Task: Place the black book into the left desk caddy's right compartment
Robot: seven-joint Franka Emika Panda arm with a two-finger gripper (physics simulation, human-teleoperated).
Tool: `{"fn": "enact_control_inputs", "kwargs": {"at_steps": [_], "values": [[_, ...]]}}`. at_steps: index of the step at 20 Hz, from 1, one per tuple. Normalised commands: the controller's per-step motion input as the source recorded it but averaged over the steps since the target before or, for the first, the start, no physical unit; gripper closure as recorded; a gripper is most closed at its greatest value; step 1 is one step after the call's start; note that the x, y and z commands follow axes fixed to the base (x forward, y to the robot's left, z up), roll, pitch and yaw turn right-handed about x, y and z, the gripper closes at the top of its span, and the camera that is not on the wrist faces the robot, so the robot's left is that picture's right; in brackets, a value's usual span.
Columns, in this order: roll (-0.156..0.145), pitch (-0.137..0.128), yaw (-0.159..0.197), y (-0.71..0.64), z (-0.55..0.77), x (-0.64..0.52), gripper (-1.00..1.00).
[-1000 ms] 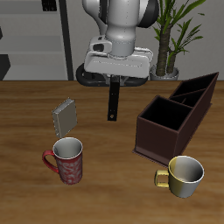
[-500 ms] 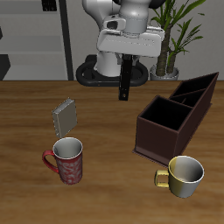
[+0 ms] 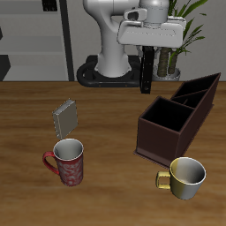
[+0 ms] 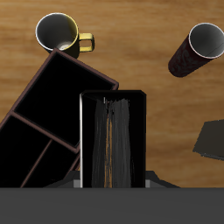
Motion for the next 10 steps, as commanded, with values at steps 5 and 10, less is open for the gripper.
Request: {"fn": "enact_control_inputs", "kwargs": {"at_steps": [5,10], "values": [[0.009,-0.010,0.004,0.26,0.15,0.19,1.00],[-0.018,0.014,-0.019,0.13,0.05,0.28,1.00]]}}
